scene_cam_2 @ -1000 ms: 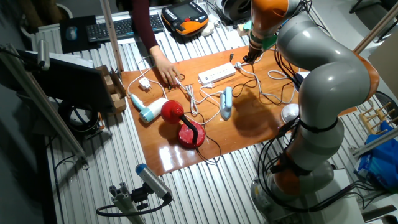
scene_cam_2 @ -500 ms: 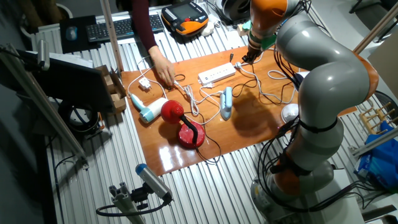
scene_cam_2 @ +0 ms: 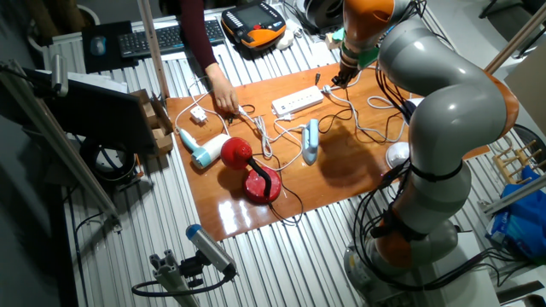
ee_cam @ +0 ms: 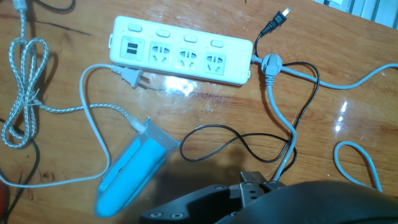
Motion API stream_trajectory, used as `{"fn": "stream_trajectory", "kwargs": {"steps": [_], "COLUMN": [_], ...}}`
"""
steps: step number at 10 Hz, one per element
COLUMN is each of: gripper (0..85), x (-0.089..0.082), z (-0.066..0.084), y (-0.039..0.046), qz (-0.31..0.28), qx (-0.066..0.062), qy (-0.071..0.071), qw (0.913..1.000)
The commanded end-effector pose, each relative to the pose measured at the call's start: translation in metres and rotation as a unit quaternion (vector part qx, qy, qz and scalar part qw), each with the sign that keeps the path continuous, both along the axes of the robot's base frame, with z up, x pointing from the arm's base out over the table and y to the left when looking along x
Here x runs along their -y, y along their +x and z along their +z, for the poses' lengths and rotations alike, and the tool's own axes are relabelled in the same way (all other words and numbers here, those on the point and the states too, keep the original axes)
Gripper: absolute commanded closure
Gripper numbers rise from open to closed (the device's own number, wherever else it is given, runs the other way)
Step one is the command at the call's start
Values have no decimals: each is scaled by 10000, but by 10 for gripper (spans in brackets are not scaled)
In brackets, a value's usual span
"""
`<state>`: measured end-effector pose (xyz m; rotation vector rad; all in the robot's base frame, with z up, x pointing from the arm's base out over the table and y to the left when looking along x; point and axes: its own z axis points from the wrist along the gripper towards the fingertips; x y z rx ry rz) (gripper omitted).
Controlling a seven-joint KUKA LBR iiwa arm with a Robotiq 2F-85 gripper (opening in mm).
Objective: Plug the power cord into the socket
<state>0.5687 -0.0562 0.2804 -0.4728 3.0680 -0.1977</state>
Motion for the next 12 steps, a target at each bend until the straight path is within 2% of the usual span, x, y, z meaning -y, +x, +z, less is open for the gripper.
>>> {"fn": "stream_trajectory", "kwargs": {"steps": [1, 9, 11, 12], "gripper": [850, 850, 850, 850], "x": [4, -12, 7, 2], "z": [-3, 11, 9, 2], "y": [-1, 14, 5, 13], "qz": [-2, -6, -29, -42], "qx": [-8, 23, -36, -19], "qy": [0, -15, 16, 9], "qw": [10000, 10000, 10000, 10000]}}
